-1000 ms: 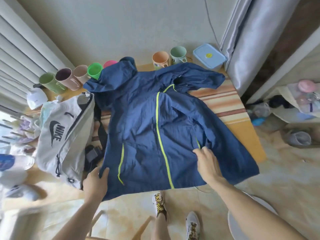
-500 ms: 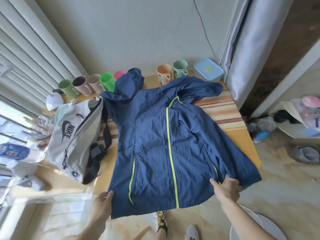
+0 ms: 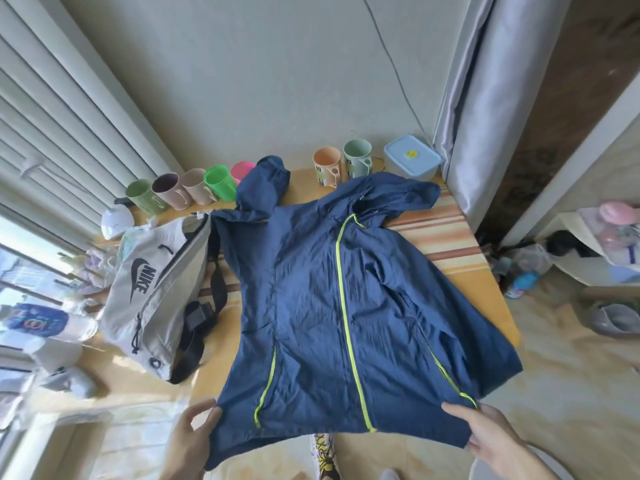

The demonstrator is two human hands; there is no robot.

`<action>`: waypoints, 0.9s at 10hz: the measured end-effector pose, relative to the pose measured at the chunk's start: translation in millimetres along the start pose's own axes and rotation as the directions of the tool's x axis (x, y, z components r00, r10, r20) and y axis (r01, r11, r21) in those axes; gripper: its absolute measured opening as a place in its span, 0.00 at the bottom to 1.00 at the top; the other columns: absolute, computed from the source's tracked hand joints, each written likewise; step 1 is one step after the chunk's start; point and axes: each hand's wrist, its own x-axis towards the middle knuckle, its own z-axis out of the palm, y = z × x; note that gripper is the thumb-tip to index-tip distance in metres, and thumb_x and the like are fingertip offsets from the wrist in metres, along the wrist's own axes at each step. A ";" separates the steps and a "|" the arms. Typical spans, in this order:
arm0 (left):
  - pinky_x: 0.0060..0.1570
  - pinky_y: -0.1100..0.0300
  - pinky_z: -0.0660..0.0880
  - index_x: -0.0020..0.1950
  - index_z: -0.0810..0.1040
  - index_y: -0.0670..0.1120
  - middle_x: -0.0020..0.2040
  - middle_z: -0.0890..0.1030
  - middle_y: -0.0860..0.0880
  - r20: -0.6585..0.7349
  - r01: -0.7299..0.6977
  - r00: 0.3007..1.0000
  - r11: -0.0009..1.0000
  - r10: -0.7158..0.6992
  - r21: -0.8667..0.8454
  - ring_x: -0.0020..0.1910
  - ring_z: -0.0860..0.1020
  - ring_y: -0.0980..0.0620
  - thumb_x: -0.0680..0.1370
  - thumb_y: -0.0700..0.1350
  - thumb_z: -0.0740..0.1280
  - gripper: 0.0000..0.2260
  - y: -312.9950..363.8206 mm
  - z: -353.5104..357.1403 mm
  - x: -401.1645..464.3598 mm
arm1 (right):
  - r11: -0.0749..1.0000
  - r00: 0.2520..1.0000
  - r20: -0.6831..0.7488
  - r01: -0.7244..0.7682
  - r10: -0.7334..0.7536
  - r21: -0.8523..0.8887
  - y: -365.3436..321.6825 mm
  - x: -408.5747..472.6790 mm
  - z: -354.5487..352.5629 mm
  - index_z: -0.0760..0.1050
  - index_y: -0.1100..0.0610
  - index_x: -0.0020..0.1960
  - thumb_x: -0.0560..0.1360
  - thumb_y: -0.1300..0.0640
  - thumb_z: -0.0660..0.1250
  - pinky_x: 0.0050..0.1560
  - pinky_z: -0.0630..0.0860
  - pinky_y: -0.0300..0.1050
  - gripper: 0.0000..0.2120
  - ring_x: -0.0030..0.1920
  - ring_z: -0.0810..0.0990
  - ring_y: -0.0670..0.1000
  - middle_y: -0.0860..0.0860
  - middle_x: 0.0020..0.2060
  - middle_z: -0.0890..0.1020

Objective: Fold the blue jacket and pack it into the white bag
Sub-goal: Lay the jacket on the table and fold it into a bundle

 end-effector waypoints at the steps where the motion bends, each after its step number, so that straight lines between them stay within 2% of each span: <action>1: 0.23 0.69 0.75 0.55 0.80 0.36 0.29 0.85 0.46 0.138 0.046 0.990 0.987 -0.025 -0.154 0.24 0.82 0.54 0.80 0.31 0.66 0.06 26.1 -12.7 -12.8 | 0.998 0.999 0.028 0.044 -0.042 -0.050 -31.1 -41.5 -16.7 0.80 0.63 0.51 0.73 0.69 0.75 0.40 0.75 0.46 0.09 0.42 0.82 0.58 0.58 0.43 0.85; 2: 0.28 0.68 0.80 0.58 0.79 0.34 0.35 0.87 0.46 0.311 0.157 0.949 0.931 -0.050 -0.329 0.28 0.84 0.58 0.81 0.32 0.63 0.08 51.2 -15.7 -0.9 | 0.985 0.985 0.049 0.162 -0.165 0.061 -83.0 -64.0 0.6 0.75 0.57 0.49 0.75 0.69 0.73 0.40 0.75 0.49 0.10 0.41 0.80 0.55 0.56 0.44 0.82; 3: 0.42 0.63 0.84 0.60 0.76 0.37 0.36 0.88 0.54 0.381 0.106 0.924 0.938 0.029 -0.329 0.38 0.86 0.57 0.82 0.31 0.60 0.09 78.9 -6.5 44.2 | 0.947 0.966 0.088 0.216 -0.243 0.239 -139.6 -51.7 42.6 0.74 0.57 0.54 0.77 0.69 0.72 0.43 0.82 0.50 0.12 0.47 0.82 0.56 0.57 0.52 0.82; 4: 0.76 0.44 0.63 0.57 0.69 0.84 0.56 0.66 0.89 0.144 -0.425 0.850 0.822 0.506 -0.378 0.77 0.60 0.53 0.86 0.37 0.45 0.37 99.6 6.0 119.5 | 0.887 0.944 0.078 0.271 -0.322 0.375 -188.8 -18.6 87.9 0.74 0.59 0.54 0.79 0.71 0.68 0.42 0.88 0.47 0.10 0.50 0.83 0.57 0.63 0.60 0.79; 5: 0.80 0.50 0.33 0.18 0.27 0.75 0.53 0.20 0.80 0.464 0.314 0.757 0.367 0.460 -0.876 0.72 0.24 0.65 0.87 0.49 0.35 0.39 128.6 37.9 180.5 | 0.878 0.902 0.070 0.392 -0.425 0.276 -222.1 3.0 122.7 0.75 0.61 0.56 0.82 0.67 0.66 0.64 0.81 0.55 0.04 0.52 0.83 0.56 0.65 0.65 0.79; 6: 0.65 0.50 0.74 0.79 0.58 0.38 0.68 0.79 0.43 0.232 -0.280 0.934 0.960 0.270 0.009 0.64 0.78 0.43 0.82 0.37 0.64 0.27 152.1 57.0 177.5 | 0.748 0.819 -0.005 0.522 -0.574 -0.411 -228.0 24.4 132.6 0.72 0.57 0.71 0.75 0.65 0.74 0.71 0.74 0.59 0.26 0.63 0.79 0.58 0.59 0.68 0.78; 7: 0.62 0.49 0.76 0.77 0.66 0.54 0.67 0.79 0.48 0.305 -0.506 0.857 0.792 0.415 0.341 0.60 0.78 0.46 0.76 0.39 0.73 0.32 141.4 81.5 209.2 | 0.145 0.711 0.317 0.507 -0.628 -0.850 -217.8 47.4 136.4 0.59 0.37 0.79 0.69 0.68 0.72 0.75 0.69 0.54 0.47 0.81 0.60 0.61 0.53 0.81 0.58; 8: 0.68 0.49 0.72 0.79 0.63 0.59 0.77 0.70 0.53 0.440 -0.703 0.711 0.530 0.549 0.474 0.71 0.68 0.45 0.77 0.47 0.72 0.33 147.5 94.5 222.0 | -0.086 0.773 0.426 0.440 -0.470 -0.894 -224.7 72.8 143.9 0.61 0.35 0.79 0.74 0.64 0.71 0.79 0.63 0.52 0.42 0.84 0.44 0.57 0.53 0.84 0.38; 9: 0.56 0.49 0.77 0.79 0.59 0.58 0.68 0.75 0.50 0.382 -0.568 0.823 0.635 0.421 0.524 0.66 0.73 0.44 0.77 0.57 0.70 0.34 162.0 109.2 230.2 | -0.044 0.818 0.386 0.408 -0.427 -0.912 -248.0 90.7 151.4 0.78 0.39 0.54 0.72 0.55 0.77 0.76 0.67 0.52 0.16 0.84 0.53 0.57 0.54 0.84 0.45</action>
